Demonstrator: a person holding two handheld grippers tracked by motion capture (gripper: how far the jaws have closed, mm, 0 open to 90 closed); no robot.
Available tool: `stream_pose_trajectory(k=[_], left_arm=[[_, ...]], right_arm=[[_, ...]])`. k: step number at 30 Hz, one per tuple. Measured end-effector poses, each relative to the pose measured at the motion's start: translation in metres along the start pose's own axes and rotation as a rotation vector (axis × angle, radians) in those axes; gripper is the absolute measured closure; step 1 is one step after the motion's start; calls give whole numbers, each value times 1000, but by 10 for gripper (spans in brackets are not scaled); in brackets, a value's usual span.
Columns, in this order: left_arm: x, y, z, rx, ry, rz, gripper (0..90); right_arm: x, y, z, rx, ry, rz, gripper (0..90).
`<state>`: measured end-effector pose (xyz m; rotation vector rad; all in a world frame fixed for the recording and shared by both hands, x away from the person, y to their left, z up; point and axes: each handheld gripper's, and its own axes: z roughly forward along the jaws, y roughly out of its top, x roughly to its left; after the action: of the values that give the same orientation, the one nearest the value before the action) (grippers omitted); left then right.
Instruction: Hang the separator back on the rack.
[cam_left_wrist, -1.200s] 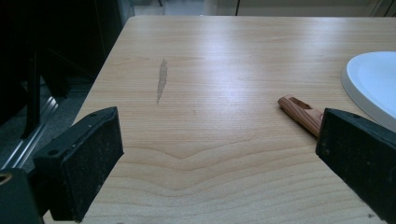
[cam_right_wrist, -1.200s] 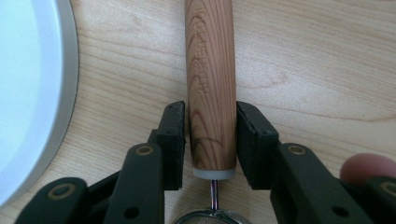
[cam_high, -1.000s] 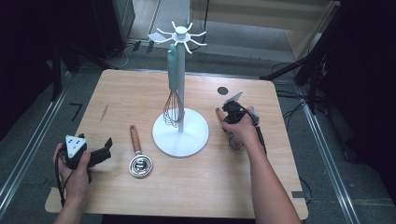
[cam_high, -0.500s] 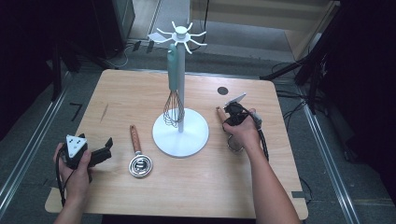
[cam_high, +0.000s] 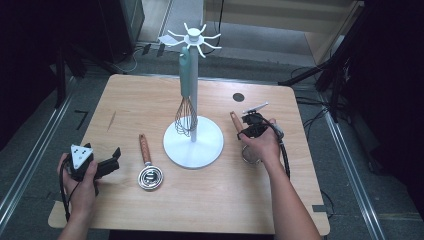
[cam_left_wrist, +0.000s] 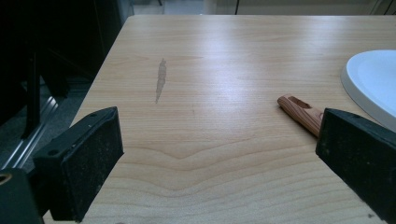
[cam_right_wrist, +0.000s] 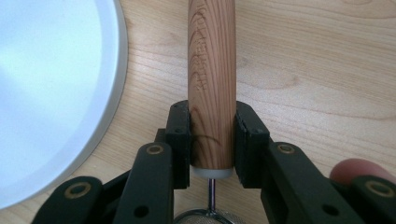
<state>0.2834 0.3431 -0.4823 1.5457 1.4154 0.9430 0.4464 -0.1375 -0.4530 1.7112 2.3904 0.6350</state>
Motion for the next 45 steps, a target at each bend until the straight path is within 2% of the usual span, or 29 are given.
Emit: stream_pose_trajectory(k=[2,8,17,20,32,37,45], left_arm=[[0,0,0,1,1,1,12],[0,0,0,1,1,1,12],[0,0,0,1,1,2,12],[0,0,0,1,2,2,12],[0,0,0,1,1,1,12],[0,0,0,0,0,2,13],[0,0,0,0,0,1,12]], right_arm=[[0,-2,-2,-19,-5,1,725],[1,-7,-14,-80,28,4,725],[13,-14,-33,-194,61,-32,725],[17,-16,-37,-215,66,-58,725],[29,-21,-52,-342,116,-87,724],[34,-23,-56,-370,127,-103,724],[38,-26,-65,-449,163,-116,724]])
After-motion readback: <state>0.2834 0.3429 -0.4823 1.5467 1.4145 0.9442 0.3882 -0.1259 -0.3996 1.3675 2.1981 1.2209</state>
